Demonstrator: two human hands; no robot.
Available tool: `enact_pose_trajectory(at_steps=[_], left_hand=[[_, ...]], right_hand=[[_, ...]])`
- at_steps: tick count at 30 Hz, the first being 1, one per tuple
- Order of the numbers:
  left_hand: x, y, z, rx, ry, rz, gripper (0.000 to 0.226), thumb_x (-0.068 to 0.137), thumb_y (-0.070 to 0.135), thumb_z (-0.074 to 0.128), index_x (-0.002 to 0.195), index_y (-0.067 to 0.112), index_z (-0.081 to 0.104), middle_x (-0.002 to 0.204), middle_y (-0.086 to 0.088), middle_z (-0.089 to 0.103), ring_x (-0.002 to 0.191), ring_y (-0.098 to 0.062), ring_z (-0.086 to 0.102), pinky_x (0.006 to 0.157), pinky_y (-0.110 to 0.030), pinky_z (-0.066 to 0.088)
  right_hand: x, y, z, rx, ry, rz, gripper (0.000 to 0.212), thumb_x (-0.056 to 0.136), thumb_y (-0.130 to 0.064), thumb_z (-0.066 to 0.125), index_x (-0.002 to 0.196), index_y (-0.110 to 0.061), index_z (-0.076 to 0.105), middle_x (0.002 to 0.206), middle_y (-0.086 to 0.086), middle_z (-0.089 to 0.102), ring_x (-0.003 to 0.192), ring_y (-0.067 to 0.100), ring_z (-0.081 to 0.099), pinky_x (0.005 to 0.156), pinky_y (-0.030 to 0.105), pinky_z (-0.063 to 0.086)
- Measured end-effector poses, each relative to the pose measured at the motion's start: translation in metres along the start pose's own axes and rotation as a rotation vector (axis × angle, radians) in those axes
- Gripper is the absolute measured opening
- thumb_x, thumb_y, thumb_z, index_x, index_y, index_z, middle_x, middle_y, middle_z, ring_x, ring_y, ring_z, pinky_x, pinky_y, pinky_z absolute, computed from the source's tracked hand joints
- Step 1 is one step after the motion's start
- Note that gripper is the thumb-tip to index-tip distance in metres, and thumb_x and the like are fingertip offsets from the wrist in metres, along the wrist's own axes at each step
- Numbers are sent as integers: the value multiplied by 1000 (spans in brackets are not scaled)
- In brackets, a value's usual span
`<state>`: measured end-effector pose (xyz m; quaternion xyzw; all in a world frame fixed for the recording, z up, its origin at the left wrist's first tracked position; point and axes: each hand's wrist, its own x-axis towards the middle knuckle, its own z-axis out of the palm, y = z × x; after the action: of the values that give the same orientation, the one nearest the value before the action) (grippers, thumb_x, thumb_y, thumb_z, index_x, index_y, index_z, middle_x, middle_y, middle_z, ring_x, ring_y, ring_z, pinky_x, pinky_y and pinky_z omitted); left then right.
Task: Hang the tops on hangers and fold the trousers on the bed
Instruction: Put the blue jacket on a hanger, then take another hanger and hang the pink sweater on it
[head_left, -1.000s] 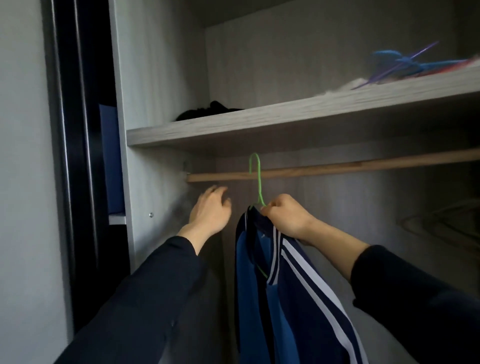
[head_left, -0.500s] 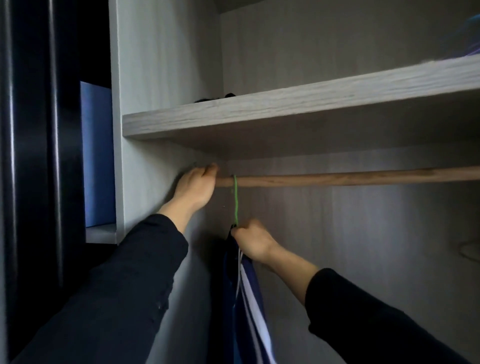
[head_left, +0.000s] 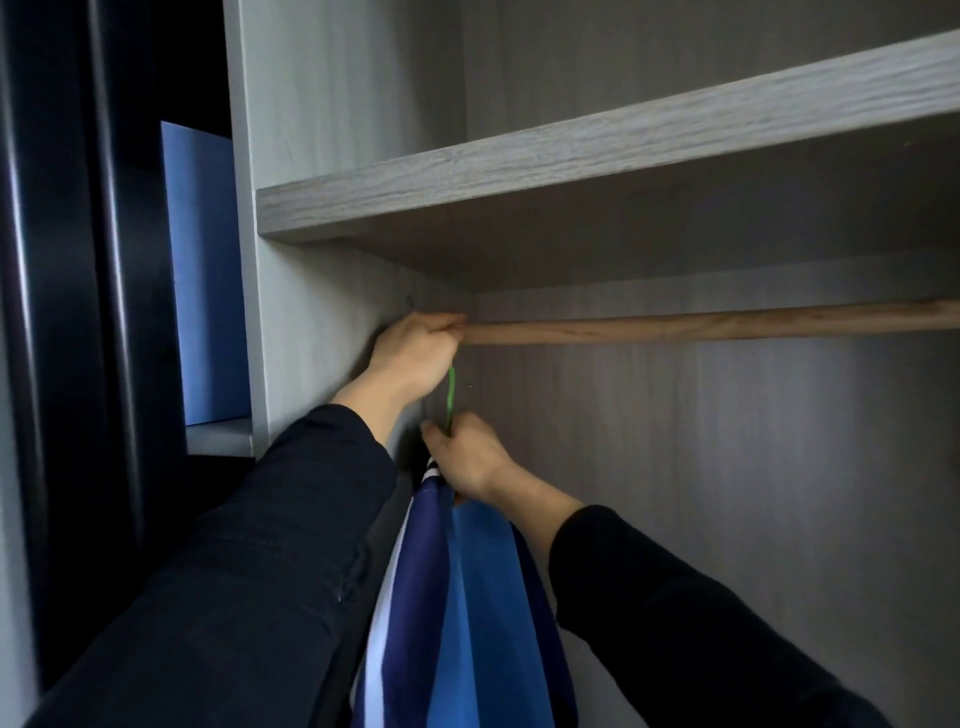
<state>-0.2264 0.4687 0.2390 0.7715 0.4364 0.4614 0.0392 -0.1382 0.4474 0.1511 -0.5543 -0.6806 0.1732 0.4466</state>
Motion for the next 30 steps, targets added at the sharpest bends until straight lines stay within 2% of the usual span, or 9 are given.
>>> enact_pose_trajectory(at_steps=[2, 4, 7, 10, 13, 16, 23, 27, 30], left_hand=[[-4, 0, 3, 15, -23, 7, 41, 100, 30, 43, 141, 26, 47, 149, 1, 43, 137, -21, 38, 112, -26, 29], [-8, 2, 7, 43, -43, 10, 45, 101, 31, 41, 145, 25, 40, 151, -2, 40, 137, -22, 37, 112, -29, 29], [-12, 13, 17, 172, 8, 7, 46, 101, 31, 36, 145, 16, 39, 149, -11, 40, 135, -29, 38, 110, -33, 30], [-17, 41, 37, 318, 197, 64, 42, 99, 26, 35, 134, 7, 48, 145, -15, 42, 137, -31, 32, 117, -41, 16], [-24, 86, 68, 236, 244, 214, 40, 98, 20, 36, 133, 7, 48, 146, -15, 42, 140, -29, 28, 118, -39, 8], [-33, 136, 101, 144, 200, 350, 41, 99, 21, 35, 136, 9, 47, 146, -15, 42, 137, -31, 32, 117, -39, 13], [-67, 231, 171, 41, 77, 565, 45, 101, 25, 30, 144, 17, 38, 154, -8, 33, 144, -23, 23, 119, -43, 5], [-83, 264, 194, -14, 94, 628, 45, 102, 26, 29, 145, 16, 39, 143, -8, 46, 134, -26, 34, 119, -43, 5], [-87, 276, 204, -46, 141, 616, 42, 102, 25, 33, 140, 14, 46, 129, -9, 55, 122, -28, 43, 117, -44, 14]], right_hand=[[-2, 4, -4, -46, 0, -23, 45, 98, -51, 36, 101, -9, 51, 97, 16, 63, 82, 36, 66, 51, 39, 56], [-6, 11, -15, -65, 0, -60, 42, 100, -48, 33, 108, -11, 51, 99, 14, 60, 91, 37, 64, 56, 34, 52], [-18, 25, -46, -112, 62, -116, 29, 103, -33, 39, 101, -8, 52, 100, 14, 61, 97, 29, 59, 76, 31, 44], [-40, 42, -90, -275, 123, -116, 19, 101, -27, 42, 95, -9, 45, 92, 9, 59, 88, 25, 56, 66, 27, 45], [-70, 61, -141, -521, 212, -80, 26, 99, -29, 45, 105, -5, 50, 105, 16, 62, 97, 33, 59, 78, 36, 49], [-107, 78, -188, -698, 321, -18, 31, 98, -32, 45, 116, -7, 50, 109, 14, 61, 99, 33, 59, 82, 39, 49], [-188, 105, -281, -1042, 553, 101, 26, 92, -27, 49, 111, -10, 51, 110, 9, 59, 93, 31, 59, 68, 36, 49], [-230, 109, -328, -1265, 607, 131, 23, 85, -21, 55, 104, -9, 53, 108, 12, 60, 100, 34, 57, 67, 33, 36], [-253, 106, -355, -1469, 623, 208, 31, 84, -28, 59, 108, -10, 54, 112, 10, 60, 107, 32, 55, 76, 36, 42]])
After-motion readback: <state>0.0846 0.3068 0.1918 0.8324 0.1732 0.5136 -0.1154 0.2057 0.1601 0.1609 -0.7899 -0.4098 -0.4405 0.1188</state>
